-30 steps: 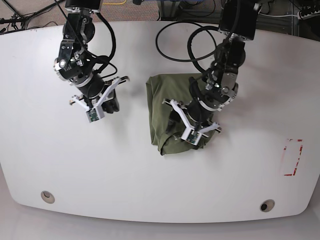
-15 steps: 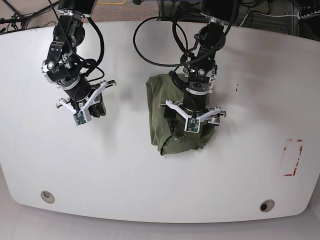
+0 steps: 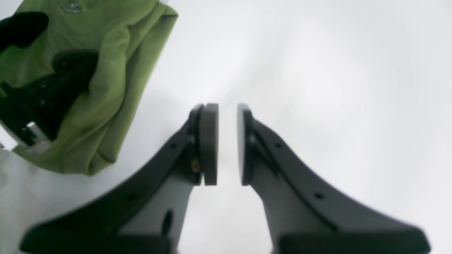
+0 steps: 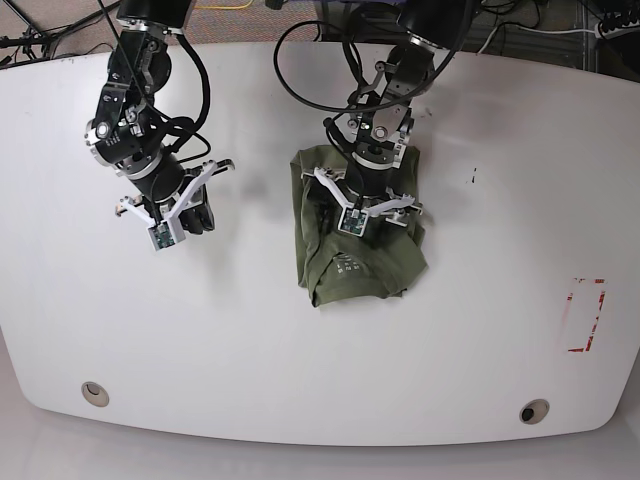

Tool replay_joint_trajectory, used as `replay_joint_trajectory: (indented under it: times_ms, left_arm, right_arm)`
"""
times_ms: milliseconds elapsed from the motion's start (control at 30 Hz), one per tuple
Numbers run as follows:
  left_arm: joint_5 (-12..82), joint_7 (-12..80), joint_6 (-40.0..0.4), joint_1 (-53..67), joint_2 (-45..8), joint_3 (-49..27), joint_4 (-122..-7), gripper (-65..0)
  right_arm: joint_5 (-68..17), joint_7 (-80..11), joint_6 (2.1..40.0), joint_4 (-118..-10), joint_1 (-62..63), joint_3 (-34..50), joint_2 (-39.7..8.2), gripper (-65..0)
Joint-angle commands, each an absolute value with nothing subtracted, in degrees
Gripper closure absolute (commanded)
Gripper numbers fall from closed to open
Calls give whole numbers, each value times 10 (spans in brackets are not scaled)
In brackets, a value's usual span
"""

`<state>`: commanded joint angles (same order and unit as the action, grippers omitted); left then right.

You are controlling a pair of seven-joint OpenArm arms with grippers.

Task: Fold the T-shirt properly
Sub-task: 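Grasp the folded shirt with the left gripper and carry it to the table edge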

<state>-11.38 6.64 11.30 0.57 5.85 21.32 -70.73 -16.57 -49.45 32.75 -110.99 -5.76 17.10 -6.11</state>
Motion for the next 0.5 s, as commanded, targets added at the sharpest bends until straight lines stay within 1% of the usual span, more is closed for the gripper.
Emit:
replay_joint_trajectory:
  times_ms: [133,267,400,467,500]
  left_arm:
    - [-113,65,109,-9,58,177,-659,-453]
    - [-112,65,98,-16,36,161,-629,-453]
    - [-112,65,55,-20,15,145,-619,-453]
    - [-112,65,26,-17,4,126,-622,-453]
    - [-112,66,5,-16,-3,111,-625,-453]
  right_arm:
    - [-166,-495,327,-1110,-58,172,-61,-89]
    - [-166,-495,327,-1113,-65,172,-61,-89]
    - [-166,-495,327,-1113,-67,172,-60,-89]
    - [-166,-495,327,-1114,-69,172,-59,-89]
    - [-166,-495,327,-1114,-69,172,-59,-89]
